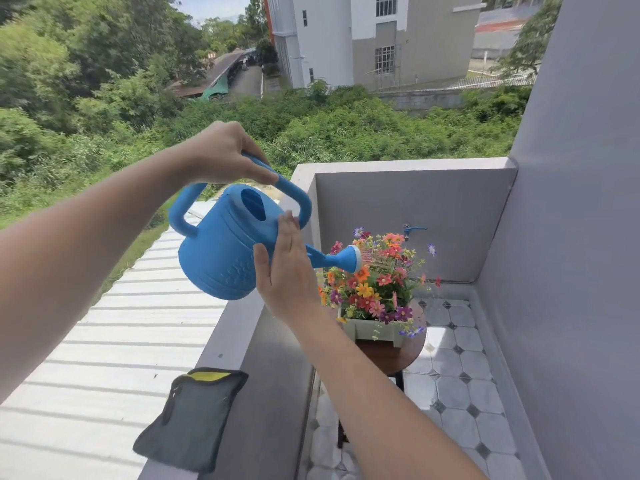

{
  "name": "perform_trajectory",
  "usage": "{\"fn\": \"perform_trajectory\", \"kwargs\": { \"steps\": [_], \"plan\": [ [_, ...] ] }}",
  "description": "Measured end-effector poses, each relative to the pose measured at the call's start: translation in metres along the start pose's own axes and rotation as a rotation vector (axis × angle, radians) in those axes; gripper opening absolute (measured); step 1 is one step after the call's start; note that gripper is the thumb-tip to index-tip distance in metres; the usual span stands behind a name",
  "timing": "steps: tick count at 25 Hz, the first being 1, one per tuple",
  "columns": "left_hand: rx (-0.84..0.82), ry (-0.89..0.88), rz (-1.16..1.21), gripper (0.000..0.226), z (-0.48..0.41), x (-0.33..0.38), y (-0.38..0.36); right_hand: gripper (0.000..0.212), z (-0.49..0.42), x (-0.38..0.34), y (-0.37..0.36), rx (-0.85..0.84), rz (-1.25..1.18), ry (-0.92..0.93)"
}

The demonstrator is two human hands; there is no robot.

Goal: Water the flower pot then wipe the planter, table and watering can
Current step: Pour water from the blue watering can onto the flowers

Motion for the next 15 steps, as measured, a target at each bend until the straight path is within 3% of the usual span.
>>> {"fn": "perform_trajectory", "kwargs": {
  "steps": [9,15],
  "plan": [
    [-0.084,0.069,-0.102,0.018,0.007,-0.018,-0.005,0.059,0.006,-0.009,-0.025,-0.165,-0.069,-0.004],
    [-0.159,0.033,-0.062,0.011,0.002,-0.004,-0.012,0.064,0.022,-0.005,-0.024,-0.053,-0.156,-0.038]
  ]
}}
Point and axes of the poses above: each hand's wrist, its own z-axis away from the middle knuckle, its own y-axis out of the back of the hand, x = y × z, the point moved 3 cm from there along -z, towards the middle knuckle, and after that the axes turned 13 degrees about -x, right-handed, at the moved point
